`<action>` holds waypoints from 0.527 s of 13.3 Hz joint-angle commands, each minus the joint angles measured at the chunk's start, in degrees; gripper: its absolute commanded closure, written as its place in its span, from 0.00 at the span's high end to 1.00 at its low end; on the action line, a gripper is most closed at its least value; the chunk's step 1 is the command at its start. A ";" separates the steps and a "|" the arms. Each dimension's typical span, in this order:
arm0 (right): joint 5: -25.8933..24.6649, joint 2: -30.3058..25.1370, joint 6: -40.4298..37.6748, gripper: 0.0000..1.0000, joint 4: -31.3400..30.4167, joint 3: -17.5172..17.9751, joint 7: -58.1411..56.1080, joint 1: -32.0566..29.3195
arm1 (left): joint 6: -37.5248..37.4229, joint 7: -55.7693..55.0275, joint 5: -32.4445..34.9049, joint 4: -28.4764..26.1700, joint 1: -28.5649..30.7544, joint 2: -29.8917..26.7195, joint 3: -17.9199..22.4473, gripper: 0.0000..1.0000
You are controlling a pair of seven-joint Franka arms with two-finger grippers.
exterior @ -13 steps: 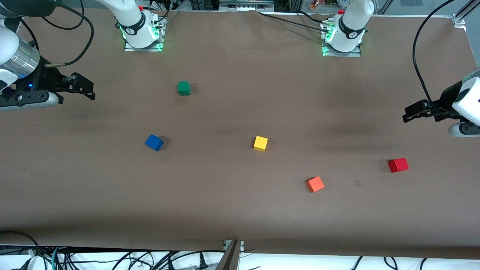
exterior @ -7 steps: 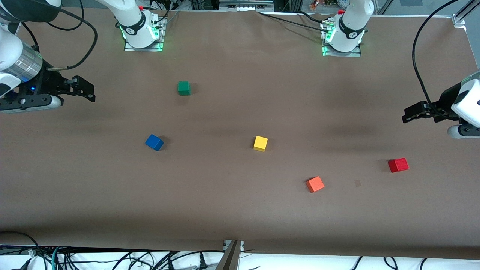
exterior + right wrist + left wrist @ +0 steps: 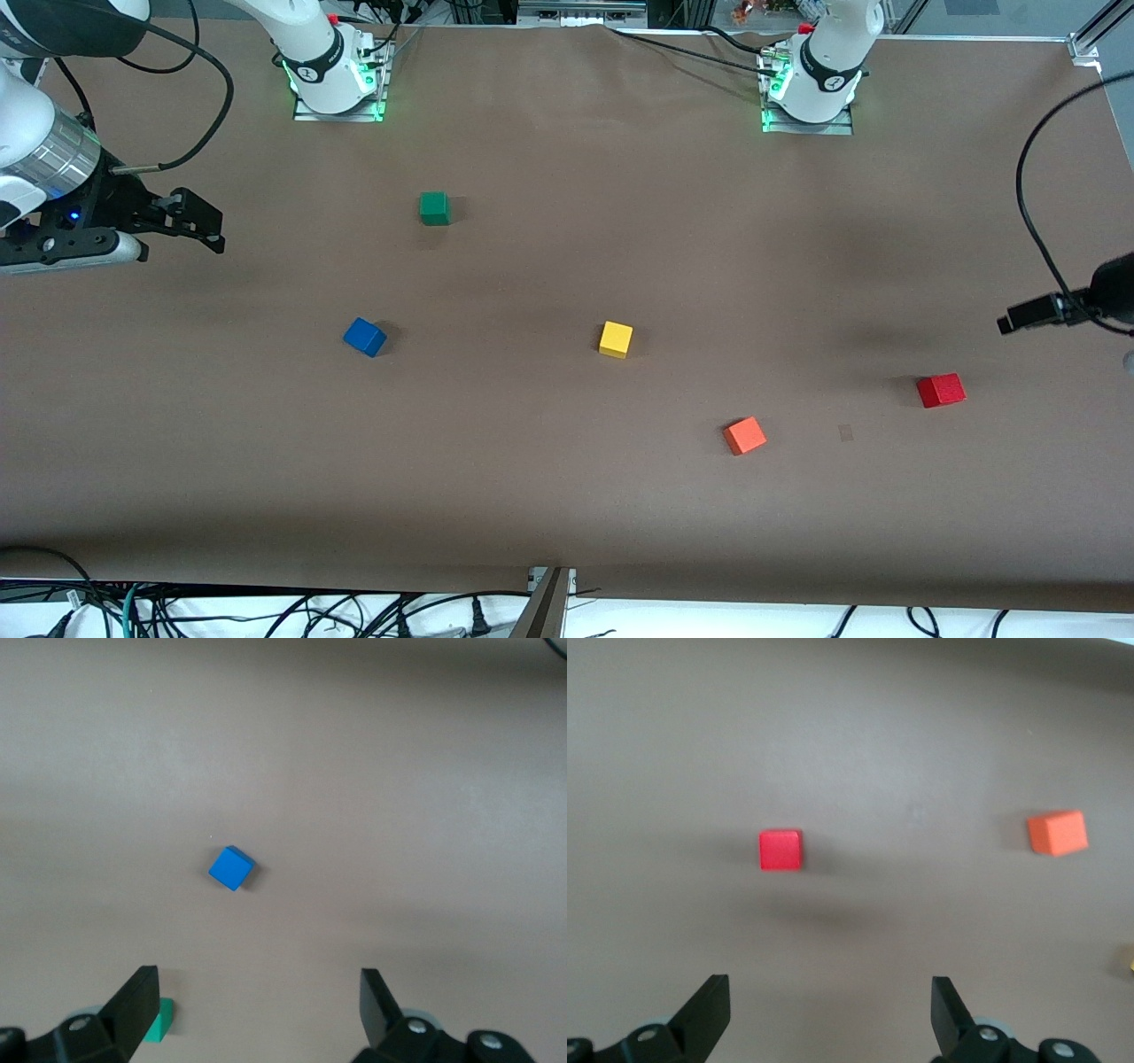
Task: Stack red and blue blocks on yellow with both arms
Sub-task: 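Lower the left gripper over the red cube and close on it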
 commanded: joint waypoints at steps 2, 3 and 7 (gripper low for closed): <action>-0.13 1.83 -0.05 1.00 1.15 0.10 0.54 0.19 | 10.33 0.59 4.50 0.82 0.53 9.79 -0.39 1.00; -0.13 1.83 0.21 1.00 1.15 0.10 0.89 0.10 | 13.40 0.59 4.59 0.82 1.32 12.25 -0.30 1.00; 0.13 4.90 -0.58 1.00 0.54 0.10 0.19 0.19 | 21.16 0.68 4.85 0.65 2.82 20.00 0.14 1.00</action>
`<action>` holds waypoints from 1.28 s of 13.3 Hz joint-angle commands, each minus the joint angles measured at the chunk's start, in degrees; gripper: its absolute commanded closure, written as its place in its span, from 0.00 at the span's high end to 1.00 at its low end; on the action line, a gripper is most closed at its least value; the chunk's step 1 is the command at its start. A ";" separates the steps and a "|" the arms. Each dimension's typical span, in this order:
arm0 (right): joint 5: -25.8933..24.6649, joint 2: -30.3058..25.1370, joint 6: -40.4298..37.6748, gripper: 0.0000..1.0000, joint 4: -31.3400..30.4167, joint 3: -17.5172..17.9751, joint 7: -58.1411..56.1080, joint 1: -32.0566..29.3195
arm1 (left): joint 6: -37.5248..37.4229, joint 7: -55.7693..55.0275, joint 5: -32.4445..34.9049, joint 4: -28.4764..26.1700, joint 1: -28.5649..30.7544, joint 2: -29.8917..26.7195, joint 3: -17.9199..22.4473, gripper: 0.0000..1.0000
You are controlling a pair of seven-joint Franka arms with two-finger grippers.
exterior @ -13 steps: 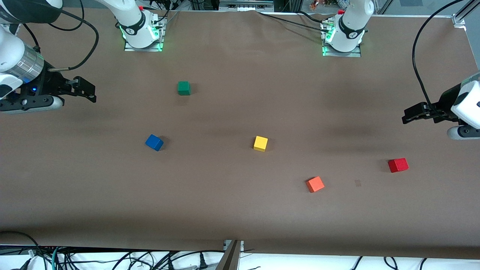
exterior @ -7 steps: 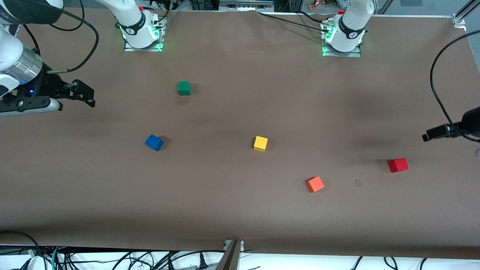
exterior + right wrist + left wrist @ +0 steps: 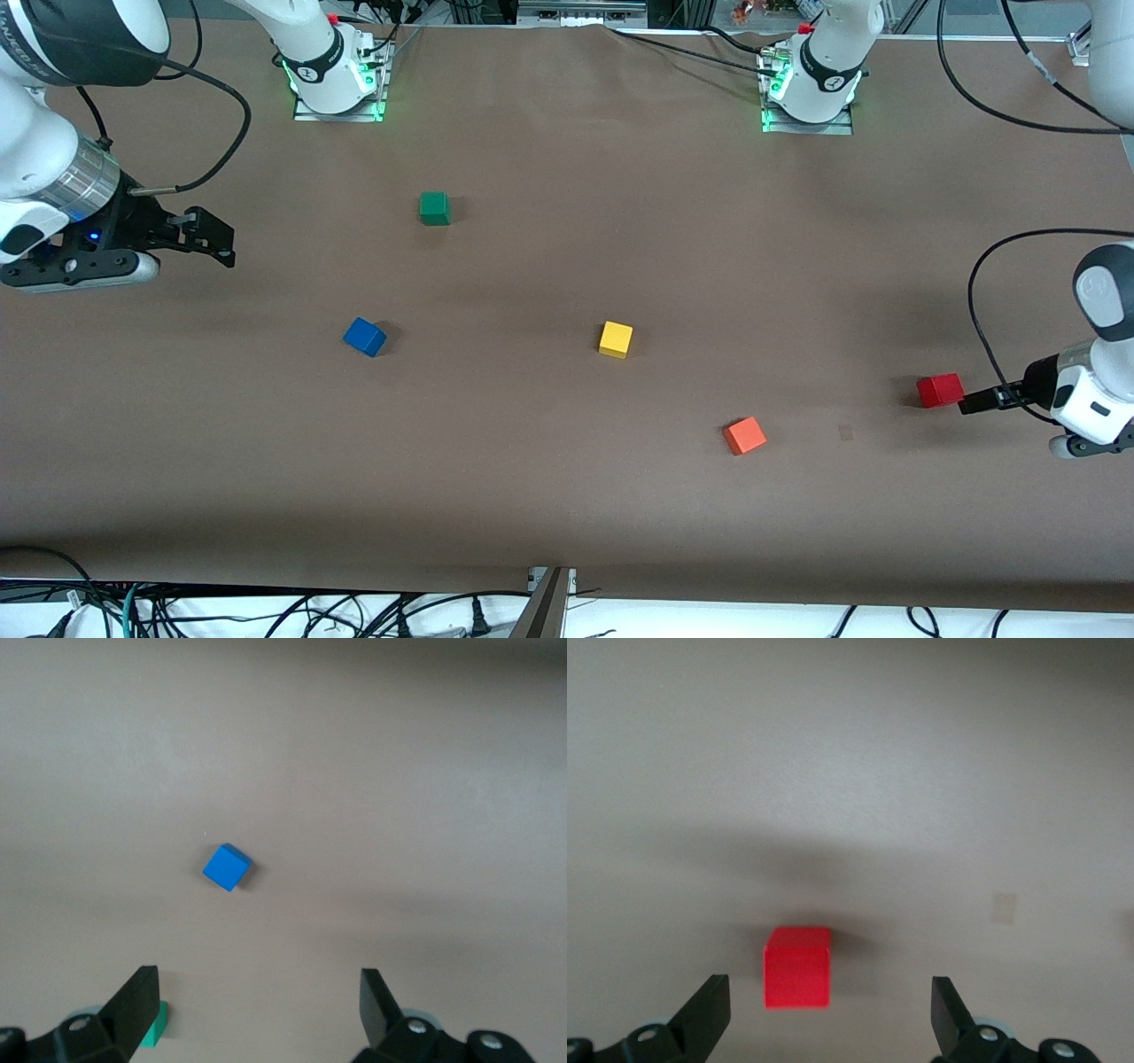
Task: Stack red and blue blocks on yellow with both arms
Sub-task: 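Lower the left gripper over the red cube and close on it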
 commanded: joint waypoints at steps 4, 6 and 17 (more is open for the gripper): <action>0.03 1.34 -0.66 1.00 1.42 -0.51 -0.58 -0.04 | 3.90 0.47 2.41 -1.69 0.17 4.51 0.33 1.00; 0.12 1.34 -0.49 1.00 1.42 -0.60 -3.91 -0.21 | 5.84 0.47 4.34 -3.89 0.25 4.51 0.42 1.00; 0.82 1.87 1.36 1.00 1.42 -0.51 -4.28 -0.39 | 6.90 0.56 4.87 -7.33 1.13 4.33 0.51 1.00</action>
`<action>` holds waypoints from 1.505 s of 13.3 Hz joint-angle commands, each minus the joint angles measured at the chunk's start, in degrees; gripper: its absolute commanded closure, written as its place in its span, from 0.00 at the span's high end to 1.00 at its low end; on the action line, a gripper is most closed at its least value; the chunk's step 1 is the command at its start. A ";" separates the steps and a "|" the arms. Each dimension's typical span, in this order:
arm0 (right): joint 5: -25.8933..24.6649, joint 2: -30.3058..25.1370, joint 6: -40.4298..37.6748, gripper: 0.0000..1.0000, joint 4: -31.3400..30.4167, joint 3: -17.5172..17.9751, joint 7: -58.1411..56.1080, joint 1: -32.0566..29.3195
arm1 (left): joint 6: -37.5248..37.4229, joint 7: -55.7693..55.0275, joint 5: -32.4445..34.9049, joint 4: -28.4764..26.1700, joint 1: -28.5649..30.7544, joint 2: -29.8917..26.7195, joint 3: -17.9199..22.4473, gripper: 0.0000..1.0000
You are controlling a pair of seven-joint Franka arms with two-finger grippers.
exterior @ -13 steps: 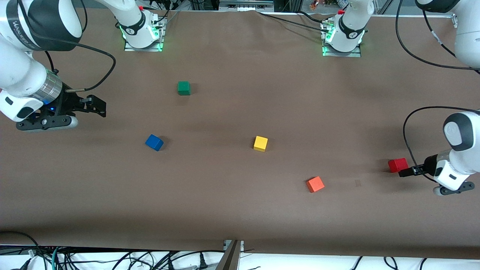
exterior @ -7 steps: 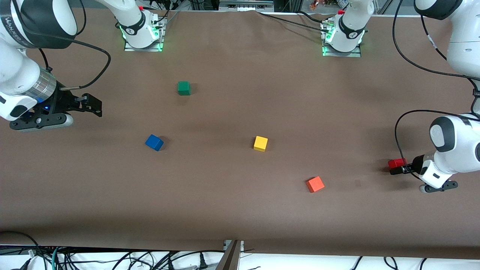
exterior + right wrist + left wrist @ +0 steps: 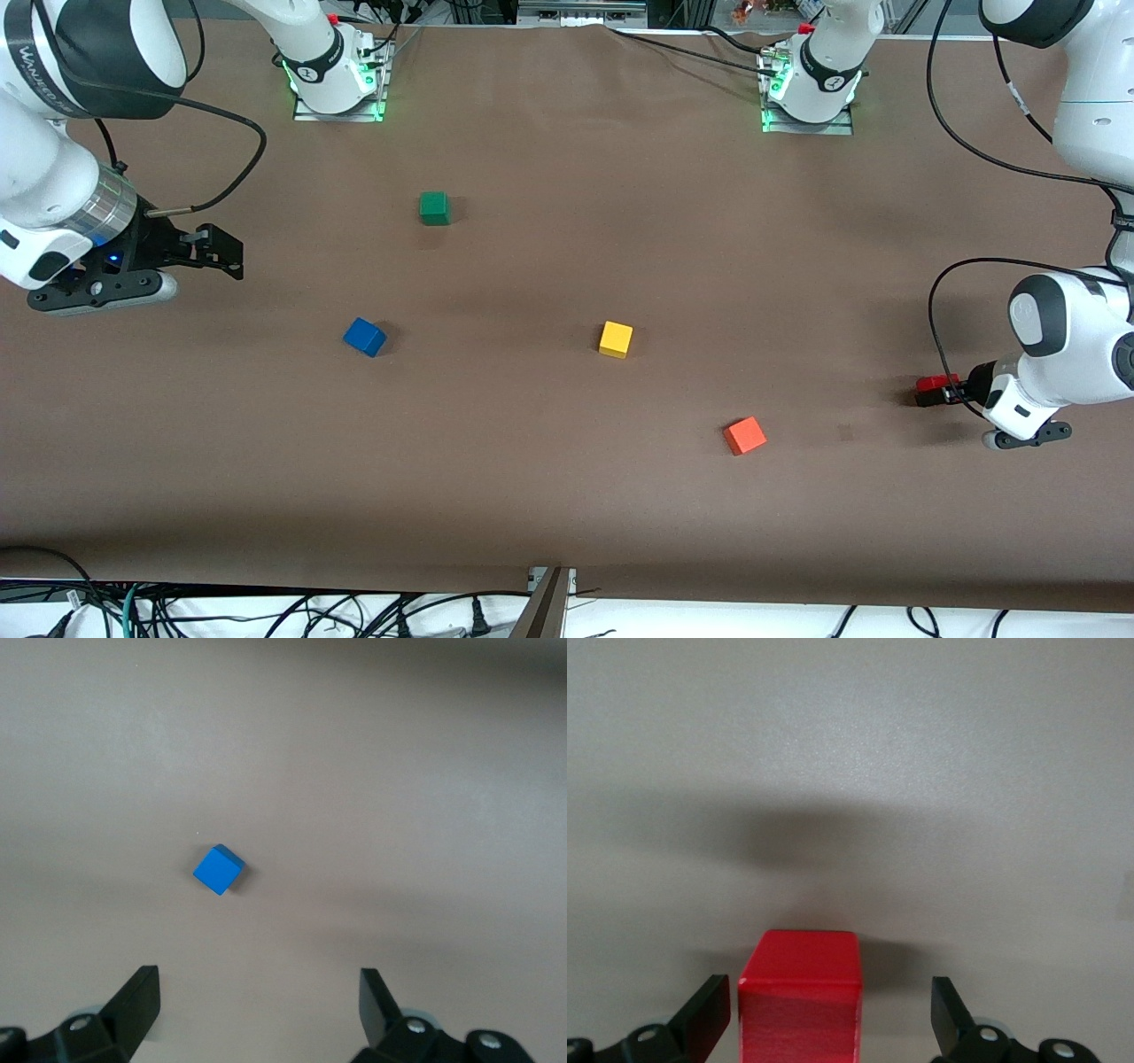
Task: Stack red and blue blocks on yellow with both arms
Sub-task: 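Lift the red cube with the left gripper toward the yellow cube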
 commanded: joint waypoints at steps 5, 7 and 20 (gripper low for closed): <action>2.96 -0.07 -0.65 1.00 0.47 -1.95 -1.36 -0.61 | 0.12 0.39 1.69 -1.93 1.00 -1.50 -0.21 0.24; 2.96 0.10 -0.56 1.00 0.47 -2.13 -2.16 -0.61 | 0.03 0.39 1.69 -2.28 1.09 -1.50 -0.21 0.06; 3.04 1.68 -1.00 1.00 -0.14 -2.04 -2.25 -0.53 | -8.39 -0.67 1.51 6.40 -21.72 -7.30 -2.85 0.00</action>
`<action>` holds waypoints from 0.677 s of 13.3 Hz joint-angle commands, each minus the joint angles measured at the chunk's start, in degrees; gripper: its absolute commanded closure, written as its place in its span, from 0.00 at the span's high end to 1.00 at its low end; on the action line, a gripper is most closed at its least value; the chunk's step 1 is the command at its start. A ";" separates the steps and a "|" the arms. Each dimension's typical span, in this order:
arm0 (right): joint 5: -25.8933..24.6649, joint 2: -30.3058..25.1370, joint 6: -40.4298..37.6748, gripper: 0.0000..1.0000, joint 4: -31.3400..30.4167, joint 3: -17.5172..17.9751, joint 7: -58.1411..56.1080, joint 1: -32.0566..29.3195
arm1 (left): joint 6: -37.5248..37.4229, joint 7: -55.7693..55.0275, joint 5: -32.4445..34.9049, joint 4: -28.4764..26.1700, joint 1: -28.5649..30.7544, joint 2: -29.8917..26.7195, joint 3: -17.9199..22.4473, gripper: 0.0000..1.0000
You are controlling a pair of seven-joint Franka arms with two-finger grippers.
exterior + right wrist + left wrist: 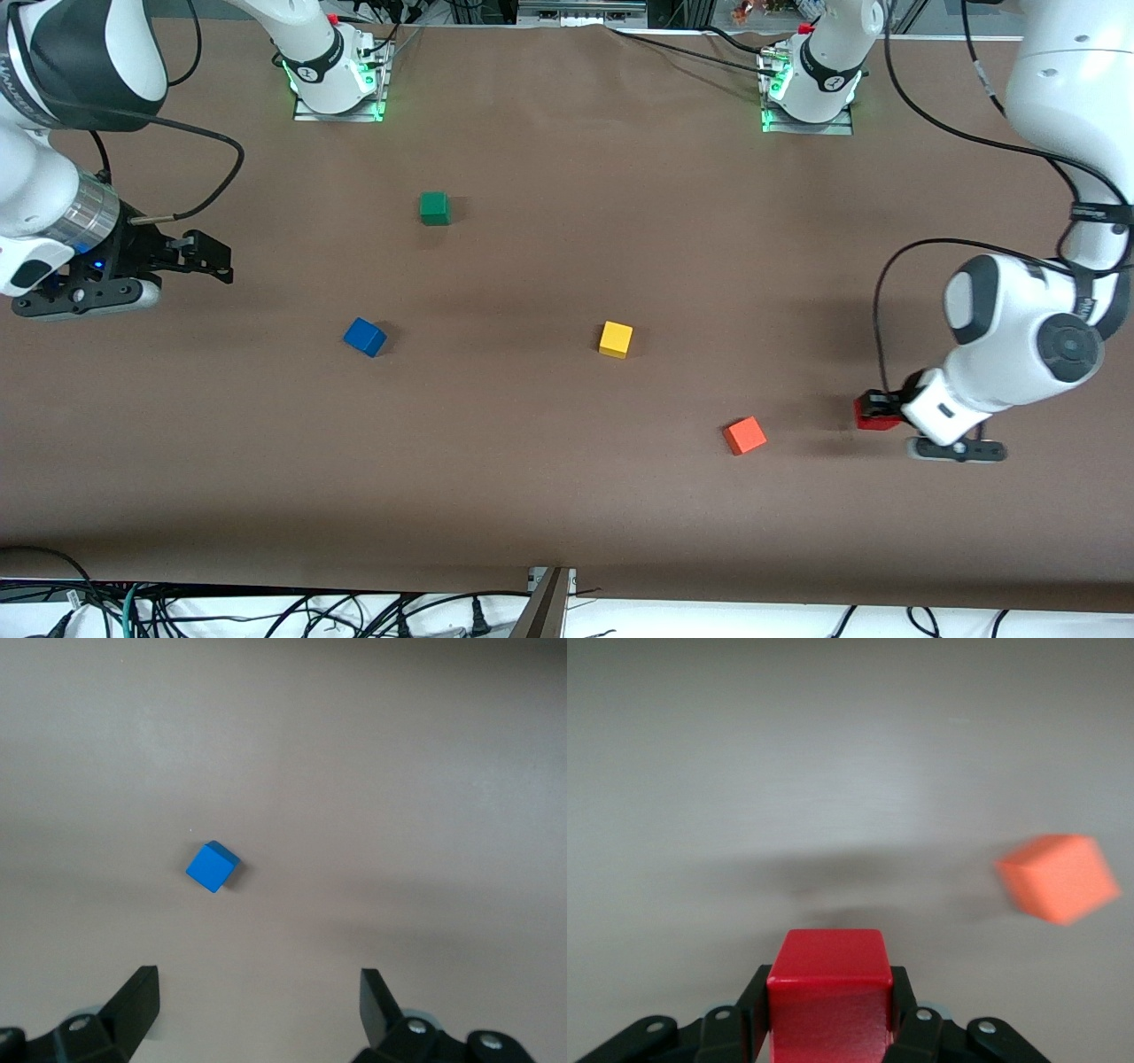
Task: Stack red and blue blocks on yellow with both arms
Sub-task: 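Lift the red cube with the left gripper toward the yellow cube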
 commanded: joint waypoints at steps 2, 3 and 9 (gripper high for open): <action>1.05 1.25 -0.26 1.00 0.15 0.15 -1.27 -0.35 | -5.95 -1.36 1.10 6.12 -14.77 0.09 1.43 0.00; 1.05 1.77 0.09 1.00 0.41 0.15 -1.18 -0.35 | -5.86 -3.19 0.84 6.65 -17.42 0.53 1.52 0.00; 4.48 4.33 1.68 1.00 0.76 0.07 -1.27 -0.52 | -5.42 -9.10 1.01 7.01 -29.73 3.07 1.52 0.00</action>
